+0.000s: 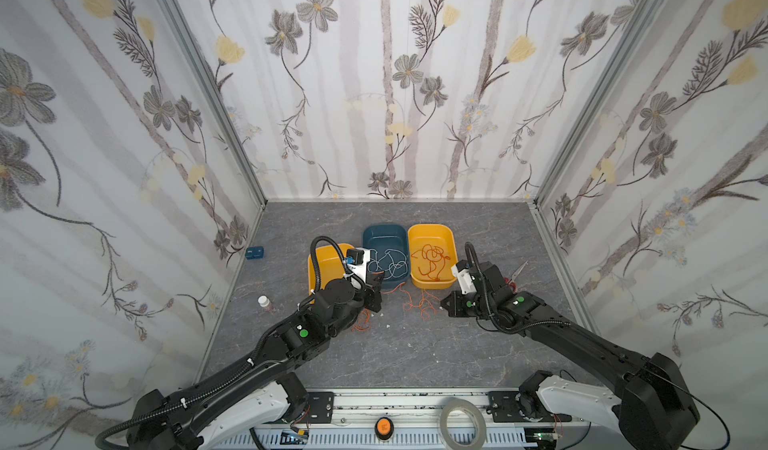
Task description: Untangle the cables
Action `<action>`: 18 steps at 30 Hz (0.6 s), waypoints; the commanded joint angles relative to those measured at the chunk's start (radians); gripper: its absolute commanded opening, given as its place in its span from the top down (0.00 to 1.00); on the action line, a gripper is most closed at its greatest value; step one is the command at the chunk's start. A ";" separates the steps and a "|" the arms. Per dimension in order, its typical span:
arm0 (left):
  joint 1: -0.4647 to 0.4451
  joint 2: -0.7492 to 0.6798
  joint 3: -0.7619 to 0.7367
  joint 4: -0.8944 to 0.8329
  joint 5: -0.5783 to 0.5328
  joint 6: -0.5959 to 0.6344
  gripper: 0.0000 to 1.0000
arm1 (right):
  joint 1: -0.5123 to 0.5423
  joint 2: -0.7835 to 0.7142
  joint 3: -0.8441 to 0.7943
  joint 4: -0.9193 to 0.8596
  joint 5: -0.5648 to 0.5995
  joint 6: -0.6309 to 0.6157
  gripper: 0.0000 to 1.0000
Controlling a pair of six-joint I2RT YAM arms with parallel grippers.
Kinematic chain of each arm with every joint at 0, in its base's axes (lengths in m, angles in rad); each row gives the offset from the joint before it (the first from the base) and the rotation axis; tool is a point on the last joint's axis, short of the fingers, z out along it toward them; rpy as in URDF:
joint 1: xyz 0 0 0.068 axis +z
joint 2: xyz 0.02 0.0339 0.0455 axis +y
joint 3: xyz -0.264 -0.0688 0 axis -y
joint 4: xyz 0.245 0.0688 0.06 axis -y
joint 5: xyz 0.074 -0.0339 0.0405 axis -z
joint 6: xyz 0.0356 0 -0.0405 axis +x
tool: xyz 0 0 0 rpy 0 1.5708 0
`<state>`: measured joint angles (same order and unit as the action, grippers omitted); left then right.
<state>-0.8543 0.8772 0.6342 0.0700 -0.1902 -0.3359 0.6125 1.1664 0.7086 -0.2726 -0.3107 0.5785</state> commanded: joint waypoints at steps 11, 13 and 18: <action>0.240 -0.002 0.021 -0.183 -0.026 -0.152 1.00 | 0.120 0.298 0.322 0.186 -0.136 -0.017 1.00; 0.304 0.005 0.030 -0.227 -0.020 -0.188 1.00 | 0.139 0.361 0.381 0.205 -0.156 -0.012 1.00; 0.452 0.046 0.033 -0.268 0.010 -0.233 1.00 | 0.199 0.536 0.524 0.229 -0.186 -0.006 1.00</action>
<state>-0.4446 0.9073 0.6582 -0.1562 -0.1955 -0.5144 0.7864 1.6474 1.1854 -0.0914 -0.4507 0.5678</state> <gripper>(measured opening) 0.050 0.048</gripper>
